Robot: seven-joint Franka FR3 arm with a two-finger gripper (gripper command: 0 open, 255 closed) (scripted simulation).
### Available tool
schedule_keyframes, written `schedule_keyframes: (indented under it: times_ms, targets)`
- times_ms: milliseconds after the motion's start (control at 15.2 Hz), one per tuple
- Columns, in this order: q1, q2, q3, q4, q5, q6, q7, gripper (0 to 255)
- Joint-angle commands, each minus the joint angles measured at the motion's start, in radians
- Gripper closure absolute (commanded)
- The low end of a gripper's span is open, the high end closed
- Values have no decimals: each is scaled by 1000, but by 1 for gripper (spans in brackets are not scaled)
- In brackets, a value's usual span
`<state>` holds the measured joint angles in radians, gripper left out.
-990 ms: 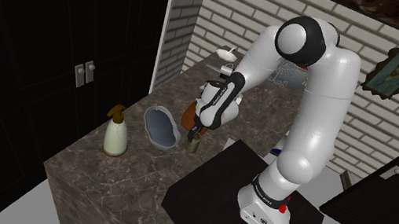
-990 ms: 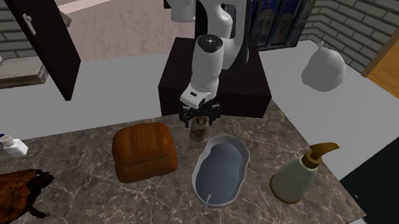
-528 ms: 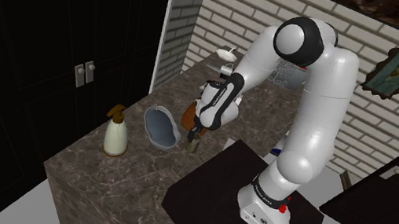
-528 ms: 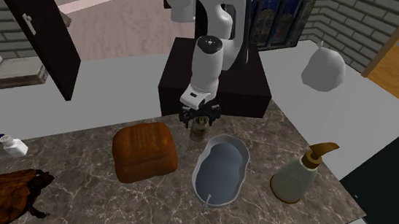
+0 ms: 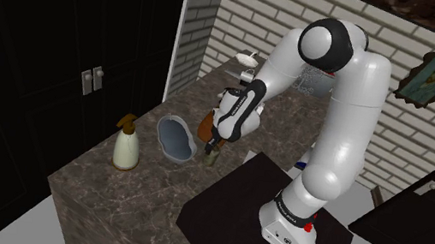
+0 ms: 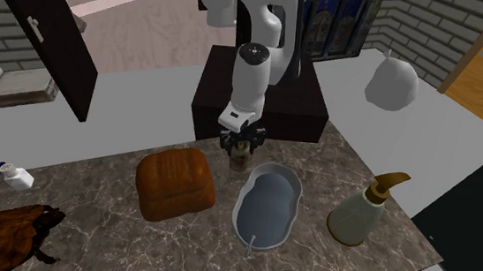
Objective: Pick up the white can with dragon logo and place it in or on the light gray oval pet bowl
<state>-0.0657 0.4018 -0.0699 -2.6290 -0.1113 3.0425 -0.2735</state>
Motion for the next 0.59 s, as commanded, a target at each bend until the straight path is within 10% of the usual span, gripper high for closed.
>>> schedule_keyframes:
  times_ms: [0, 528]
  targets:
    - [-1, 0, -1, 0, 0, 0, 0, 255]
    - [-6, -128, 5, -33, 3, -96, -8, 255]
